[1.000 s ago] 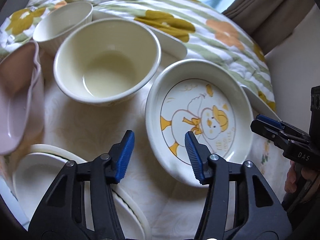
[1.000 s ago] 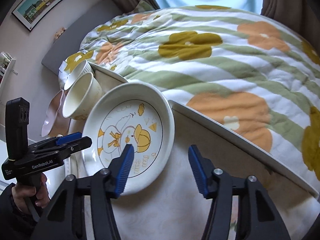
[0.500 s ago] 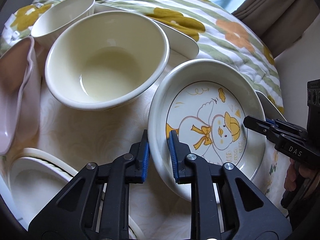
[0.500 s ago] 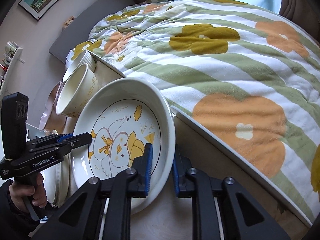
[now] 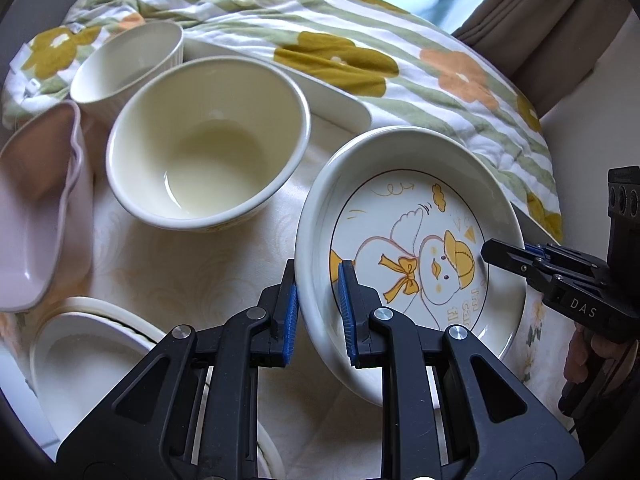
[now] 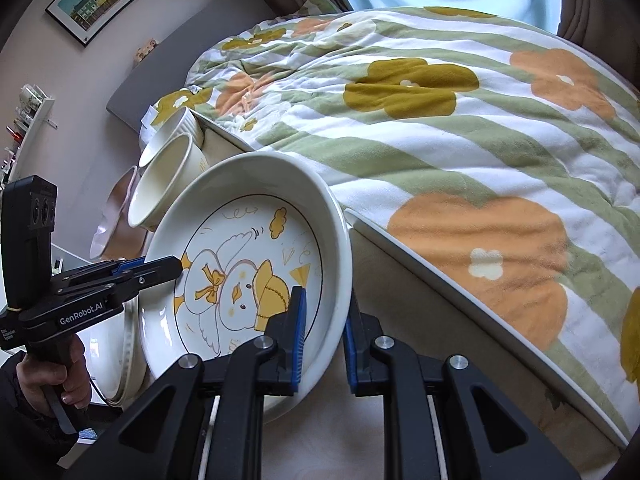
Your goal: Organize plates and bowls
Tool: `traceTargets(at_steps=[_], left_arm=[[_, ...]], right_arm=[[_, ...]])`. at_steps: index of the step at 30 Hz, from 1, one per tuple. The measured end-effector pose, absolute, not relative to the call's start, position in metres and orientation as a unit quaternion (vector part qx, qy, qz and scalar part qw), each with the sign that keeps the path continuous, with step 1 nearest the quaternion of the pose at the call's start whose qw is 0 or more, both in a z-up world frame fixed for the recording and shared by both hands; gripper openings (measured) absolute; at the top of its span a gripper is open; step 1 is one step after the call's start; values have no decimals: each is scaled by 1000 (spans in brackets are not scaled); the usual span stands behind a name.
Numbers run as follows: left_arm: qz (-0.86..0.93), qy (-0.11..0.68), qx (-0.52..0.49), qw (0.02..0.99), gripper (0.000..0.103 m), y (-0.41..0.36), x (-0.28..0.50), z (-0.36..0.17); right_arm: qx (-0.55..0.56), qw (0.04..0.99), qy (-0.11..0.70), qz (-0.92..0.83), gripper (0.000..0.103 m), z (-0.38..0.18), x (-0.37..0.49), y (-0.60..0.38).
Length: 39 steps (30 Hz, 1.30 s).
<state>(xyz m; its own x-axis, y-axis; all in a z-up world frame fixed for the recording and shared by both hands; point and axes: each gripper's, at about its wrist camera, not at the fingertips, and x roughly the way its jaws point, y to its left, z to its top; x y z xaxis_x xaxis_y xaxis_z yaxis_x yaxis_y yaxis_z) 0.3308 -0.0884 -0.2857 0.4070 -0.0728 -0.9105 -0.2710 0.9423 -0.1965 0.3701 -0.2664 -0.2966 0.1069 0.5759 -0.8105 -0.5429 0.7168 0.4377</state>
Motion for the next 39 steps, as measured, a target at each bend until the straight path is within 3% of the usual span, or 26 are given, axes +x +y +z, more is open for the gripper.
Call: traceTargets(at_steps=[13,21,39], left_arm=[[19,493,-133,859,16,-83,273,-206],[-23,488,-116,865,16,-47,217,-183],[-123,540,-79,829,16,59,164,-245]], right_arm=[[25,779,519,350,16,-216,307,-270],[44,797,515,313,16,-192,237,-244],[105,795,568,185,16,-240,136,-149]])
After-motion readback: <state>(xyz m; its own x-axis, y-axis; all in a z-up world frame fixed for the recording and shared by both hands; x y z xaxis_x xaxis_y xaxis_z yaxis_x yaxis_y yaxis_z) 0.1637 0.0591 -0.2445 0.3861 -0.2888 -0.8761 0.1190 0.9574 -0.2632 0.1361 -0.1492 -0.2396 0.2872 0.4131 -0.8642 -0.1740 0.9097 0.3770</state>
